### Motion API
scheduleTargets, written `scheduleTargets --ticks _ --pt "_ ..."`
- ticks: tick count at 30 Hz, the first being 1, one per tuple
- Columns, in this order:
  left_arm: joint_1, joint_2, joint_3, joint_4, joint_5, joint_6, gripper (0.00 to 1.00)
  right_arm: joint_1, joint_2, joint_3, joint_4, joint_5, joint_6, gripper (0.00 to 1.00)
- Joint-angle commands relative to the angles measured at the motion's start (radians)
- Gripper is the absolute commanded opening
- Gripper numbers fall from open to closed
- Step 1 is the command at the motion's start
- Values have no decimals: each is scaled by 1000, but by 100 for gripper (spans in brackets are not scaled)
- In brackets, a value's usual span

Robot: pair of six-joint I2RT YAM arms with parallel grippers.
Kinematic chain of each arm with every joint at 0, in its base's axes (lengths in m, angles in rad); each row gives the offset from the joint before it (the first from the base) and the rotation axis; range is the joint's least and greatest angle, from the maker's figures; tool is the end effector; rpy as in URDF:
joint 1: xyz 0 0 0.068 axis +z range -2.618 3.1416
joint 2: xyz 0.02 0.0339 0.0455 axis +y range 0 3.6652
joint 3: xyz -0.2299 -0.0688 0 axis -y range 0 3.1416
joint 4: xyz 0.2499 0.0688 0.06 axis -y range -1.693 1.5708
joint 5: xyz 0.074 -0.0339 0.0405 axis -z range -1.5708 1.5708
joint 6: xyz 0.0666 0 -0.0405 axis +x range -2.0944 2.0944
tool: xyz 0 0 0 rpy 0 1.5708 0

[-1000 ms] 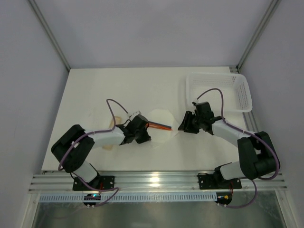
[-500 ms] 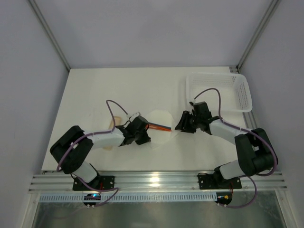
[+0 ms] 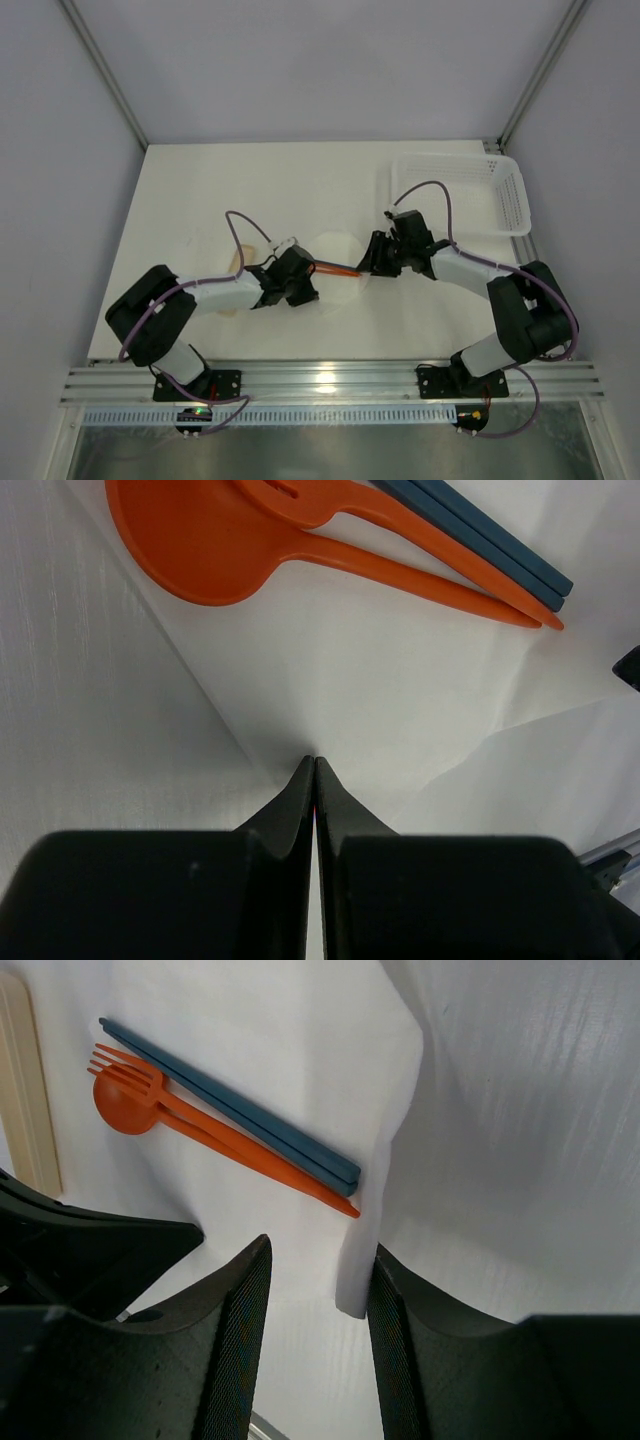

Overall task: Place the utensils on the paper napkin and roll it up
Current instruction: Roll the napkin at the center of the board.

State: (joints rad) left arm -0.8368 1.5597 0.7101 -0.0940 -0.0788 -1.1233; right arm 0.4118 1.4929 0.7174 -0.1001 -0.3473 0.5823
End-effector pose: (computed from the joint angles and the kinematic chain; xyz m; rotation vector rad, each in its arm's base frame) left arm 0.2115 -0.2266 0.0817 -0.4123 2.6210 -0.6563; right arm 0.2751 0.1449 0.1057 0.0560 2.5692 0.8385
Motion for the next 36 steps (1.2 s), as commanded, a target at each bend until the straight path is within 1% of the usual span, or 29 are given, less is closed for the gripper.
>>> scheduleTargets --ticks 1,10,25,32,36 --pt "-7 -20 -8 -36 -24 -7 0 13 9 42 36 7 17 46" --pt "-8 -23 -12 -32 -26 -7 0 59 32 88 7 33 1 45" --pt "-10 -16 -8 -32 -24 -4 0 68 75 128 -19 41 -19 46" --pt "-12 -18 3 -41 -22 -1 0 68 119 145 -7 7 -21 45" --pt "-10 -23 5 -49 -24 2 0 71 116 149 -9 4 -25 46"
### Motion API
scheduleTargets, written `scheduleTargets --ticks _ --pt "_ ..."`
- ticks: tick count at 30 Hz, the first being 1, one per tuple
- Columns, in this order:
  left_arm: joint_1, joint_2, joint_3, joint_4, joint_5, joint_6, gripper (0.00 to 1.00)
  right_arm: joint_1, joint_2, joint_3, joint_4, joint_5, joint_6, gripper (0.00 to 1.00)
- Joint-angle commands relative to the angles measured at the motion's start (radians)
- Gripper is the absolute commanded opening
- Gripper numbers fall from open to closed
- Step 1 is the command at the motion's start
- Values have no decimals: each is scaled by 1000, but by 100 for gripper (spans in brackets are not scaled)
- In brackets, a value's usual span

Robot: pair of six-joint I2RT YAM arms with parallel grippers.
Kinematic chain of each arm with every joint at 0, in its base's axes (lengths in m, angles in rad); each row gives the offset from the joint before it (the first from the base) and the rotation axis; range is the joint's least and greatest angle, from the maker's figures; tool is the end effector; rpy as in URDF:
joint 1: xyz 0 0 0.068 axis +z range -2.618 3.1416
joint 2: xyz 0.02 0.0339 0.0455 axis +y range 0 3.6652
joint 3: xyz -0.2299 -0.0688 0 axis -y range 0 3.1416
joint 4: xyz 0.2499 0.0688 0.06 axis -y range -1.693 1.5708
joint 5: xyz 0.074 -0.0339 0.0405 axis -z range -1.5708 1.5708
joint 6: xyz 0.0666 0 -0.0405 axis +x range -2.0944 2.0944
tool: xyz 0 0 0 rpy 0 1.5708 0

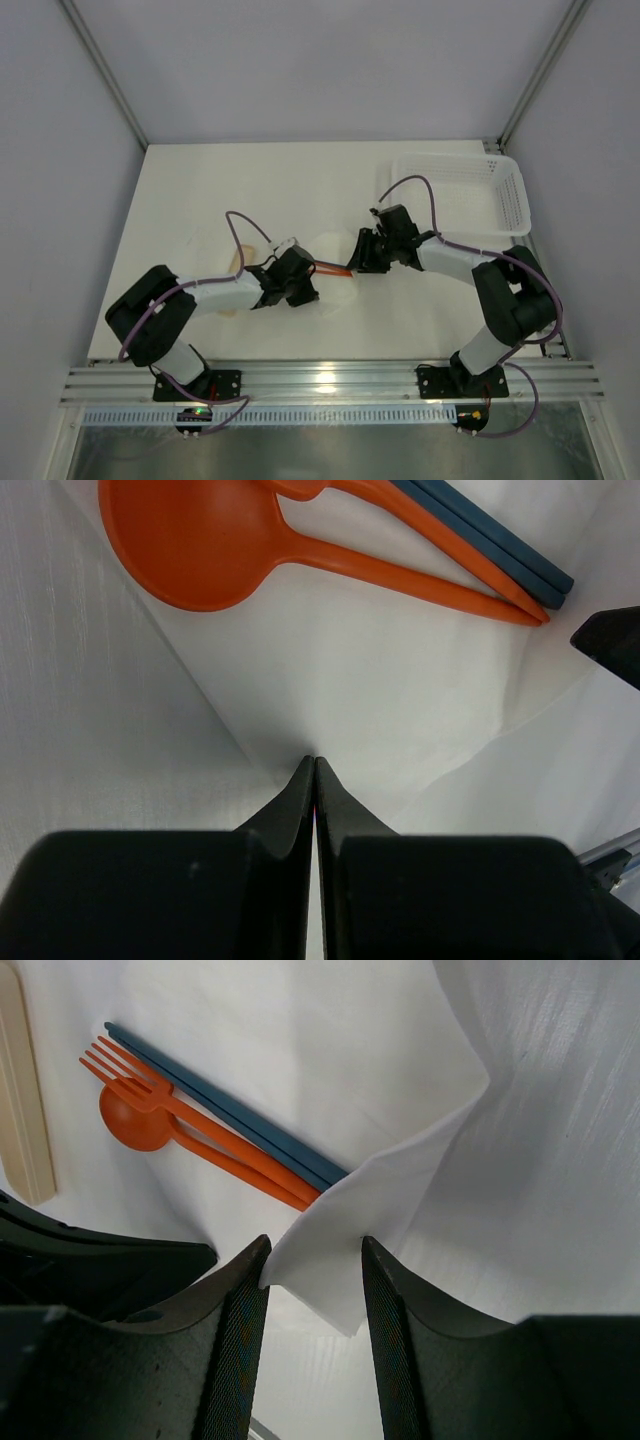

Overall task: Place the utensils on the paper napkin and roll it up
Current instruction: Roll the napkin at the center of the board.

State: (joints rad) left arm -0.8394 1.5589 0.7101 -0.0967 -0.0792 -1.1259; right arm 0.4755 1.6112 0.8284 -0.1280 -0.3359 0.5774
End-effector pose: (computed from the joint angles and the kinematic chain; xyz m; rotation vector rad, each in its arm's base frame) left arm 0.2107 -0.2269 0.0817 -0.4127 2.6231 -0.6557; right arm 0.2857 0.1718 0.1014 -0.0185 2.6162 0.8324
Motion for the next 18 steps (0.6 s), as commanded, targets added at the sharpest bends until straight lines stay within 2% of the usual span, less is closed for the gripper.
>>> scheduleTargets --ticks 1,18 --pt "-7 -20 5 -47 -22 5 0 8 1 41 19 -11 -21 46" --pt "-7 -20 6 -47 -25 0 0 8 41 43 59 -48 -21 46"
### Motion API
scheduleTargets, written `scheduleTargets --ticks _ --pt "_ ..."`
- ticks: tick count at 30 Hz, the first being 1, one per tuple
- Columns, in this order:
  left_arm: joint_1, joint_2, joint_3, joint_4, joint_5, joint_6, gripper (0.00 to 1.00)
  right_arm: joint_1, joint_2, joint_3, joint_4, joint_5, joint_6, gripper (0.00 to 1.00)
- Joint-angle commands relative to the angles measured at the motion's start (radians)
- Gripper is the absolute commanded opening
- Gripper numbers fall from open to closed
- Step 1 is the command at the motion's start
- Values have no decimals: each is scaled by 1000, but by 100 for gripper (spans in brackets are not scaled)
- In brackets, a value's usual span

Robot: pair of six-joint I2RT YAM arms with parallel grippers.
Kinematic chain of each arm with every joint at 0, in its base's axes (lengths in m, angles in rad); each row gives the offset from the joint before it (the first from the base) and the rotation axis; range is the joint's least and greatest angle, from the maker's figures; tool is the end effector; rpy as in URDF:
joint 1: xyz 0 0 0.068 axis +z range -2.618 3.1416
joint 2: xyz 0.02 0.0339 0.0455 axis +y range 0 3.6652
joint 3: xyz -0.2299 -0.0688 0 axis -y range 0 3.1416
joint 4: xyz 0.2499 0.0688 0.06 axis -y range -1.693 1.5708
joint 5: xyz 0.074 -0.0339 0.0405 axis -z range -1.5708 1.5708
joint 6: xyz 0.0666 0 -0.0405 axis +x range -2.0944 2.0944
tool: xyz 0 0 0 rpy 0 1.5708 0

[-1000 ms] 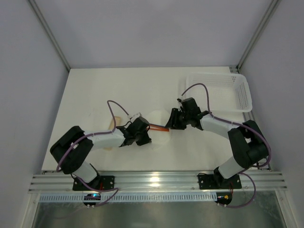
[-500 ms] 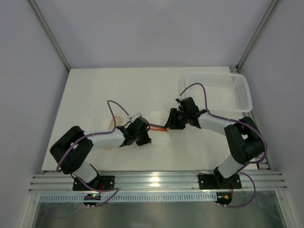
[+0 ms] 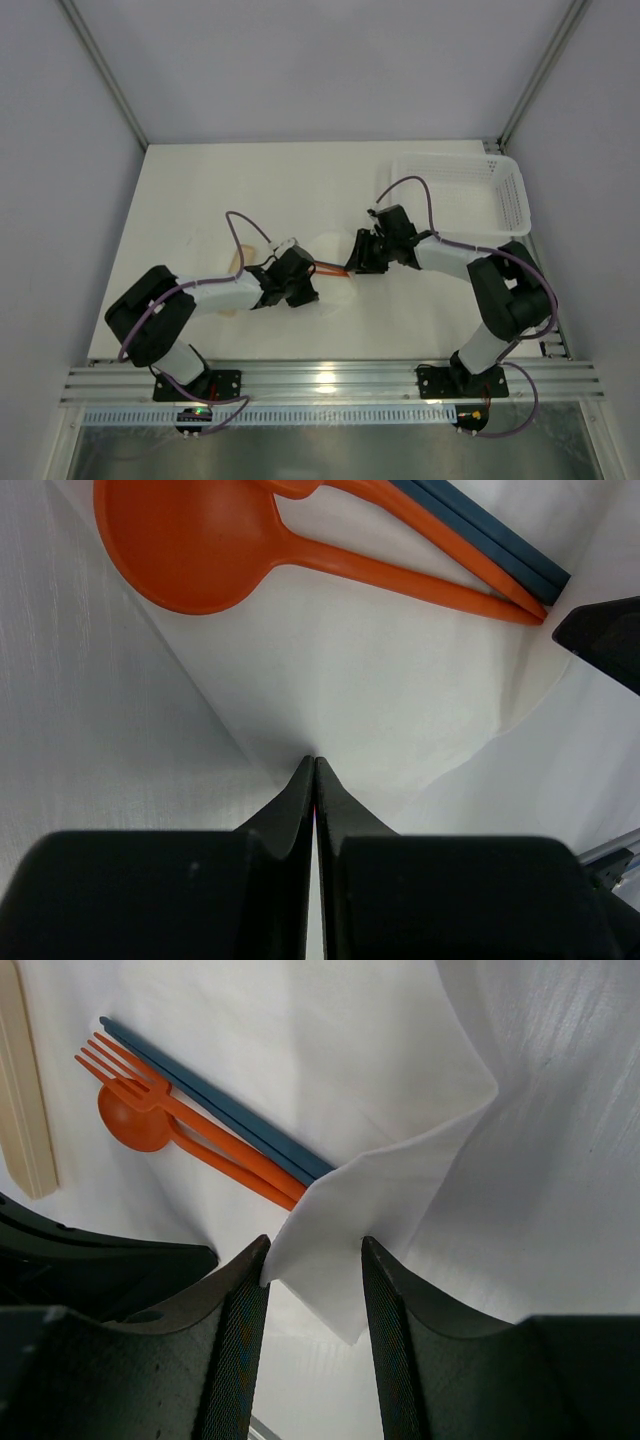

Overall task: Place the utensils on the paper napkin and roll it up
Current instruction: Roll the napkin at the center of the board.

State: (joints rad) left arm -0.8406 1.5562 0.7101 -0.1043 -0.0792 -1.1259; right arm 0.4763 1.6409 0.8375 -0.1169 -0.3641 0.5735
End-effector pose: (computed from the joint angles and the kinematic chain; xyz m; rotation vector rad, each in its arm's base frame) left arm 0.2099 -0.2266 0.0818 -0.4115 2.6274 -0.6511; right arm 0.2871 0.1748 0.0962 -0.0352 2.6296 0.8617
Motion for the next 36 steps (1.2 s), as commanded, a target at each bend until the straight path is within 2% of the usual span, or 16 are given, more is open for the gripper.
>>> scheduleTargets --ticks 1,14,36 --pt "-6 -16 8 -41 -25 0 0 7 13 32 48 -19 -15 45" --pt "-6 -30 5 -49 -27 5 0 7 -4 0 109 -67 19 42" --pt "-6 -25 8 -51 -25 6 0 -13 -49 -35 181 -85 69 47"
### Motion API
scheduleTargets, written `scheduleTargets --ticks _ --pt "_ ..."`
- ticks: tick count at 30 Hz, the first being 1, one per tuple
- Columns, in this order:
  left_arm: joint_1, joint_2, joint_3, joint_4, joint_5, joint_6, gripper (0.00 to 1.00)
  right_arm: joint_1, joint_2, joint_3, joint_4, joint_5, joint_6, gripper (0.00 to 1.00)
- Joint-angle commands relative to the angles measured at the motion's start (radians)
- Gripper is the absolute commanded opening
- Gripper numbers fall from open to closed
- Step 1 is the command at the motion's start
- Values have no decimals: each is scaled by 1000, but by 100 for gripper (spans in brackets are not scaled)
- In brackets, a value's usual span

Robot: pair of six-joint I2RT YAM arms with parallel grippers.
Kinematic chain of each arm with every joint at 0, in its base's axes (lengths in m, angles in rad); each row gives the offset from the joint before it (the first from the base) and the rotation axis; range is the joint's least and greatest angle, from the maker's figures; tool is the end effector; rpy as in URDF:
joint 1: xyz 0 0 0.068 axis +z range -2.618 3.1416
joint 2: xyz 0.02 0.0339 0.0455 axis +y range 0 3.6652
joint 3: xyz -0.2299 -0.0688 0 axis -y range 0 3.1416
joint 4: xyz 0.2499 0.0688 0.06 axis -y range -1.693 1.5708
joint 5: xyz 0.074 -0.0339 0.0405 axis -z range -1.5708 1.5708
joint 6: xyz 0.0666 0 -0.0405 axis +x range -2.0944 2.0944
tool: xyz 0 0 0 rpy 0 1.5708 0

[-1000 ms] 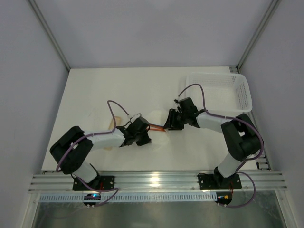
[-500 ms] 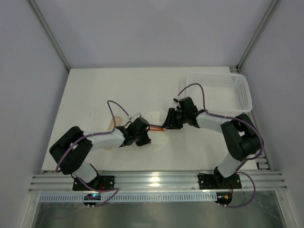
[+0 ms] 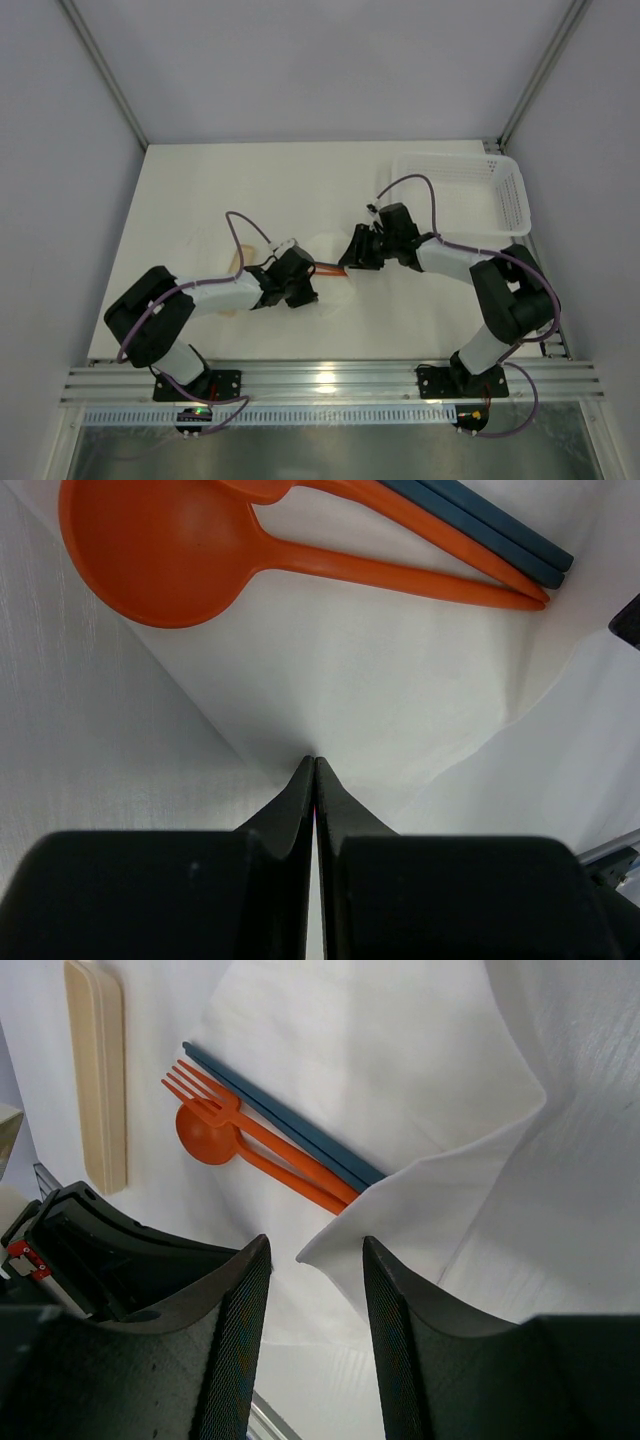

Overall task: Place the utensils on the paper napkin and roll it up
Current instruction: Roll the napkin at the center of the board.

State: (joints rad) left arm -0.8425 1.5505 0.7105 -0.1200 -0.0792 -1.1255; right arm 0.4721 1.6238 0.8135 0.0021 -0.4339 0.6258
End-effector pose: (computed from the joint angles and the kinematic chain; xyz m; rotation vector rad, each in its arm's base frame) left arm 0.2085 -0.2259 0.0823 -0.4091 2.6357 -0.6417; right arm 0.2908 0.1799 0.1062 -0.0286 2.5357 1.0034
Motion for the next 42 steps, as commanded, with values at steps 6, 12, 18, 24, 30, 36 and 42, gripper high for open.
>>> scheduleTargets --ticks 6,12,18,24,30,36,42 --pt "-4 -20 12 -38 -27 6 0 -23 -16 -36 119 -43 64 42" --pt "-4 -21 14 -41 -31 4 0 -38 -5 -99 220 -65 123 15" --pt "-4 -23 10 -49 -31 4 0 -39 -31 -134 246 -36 126 11" --pt "-4 -23 17 -52 -30 4 0 -38 -38 -194 370 -55 144 8" --pt "-4 -32 17 -61 -36 6 0 -38 -67 -197 386 -66 117 35" --pt "-6 -35 14 -58 -34 6 0 -56 -96 -230 424 -43 143 41" --pt "-6 -33 14 -60 -34 4 0 -69 -61 -278 598 -98 232 32"
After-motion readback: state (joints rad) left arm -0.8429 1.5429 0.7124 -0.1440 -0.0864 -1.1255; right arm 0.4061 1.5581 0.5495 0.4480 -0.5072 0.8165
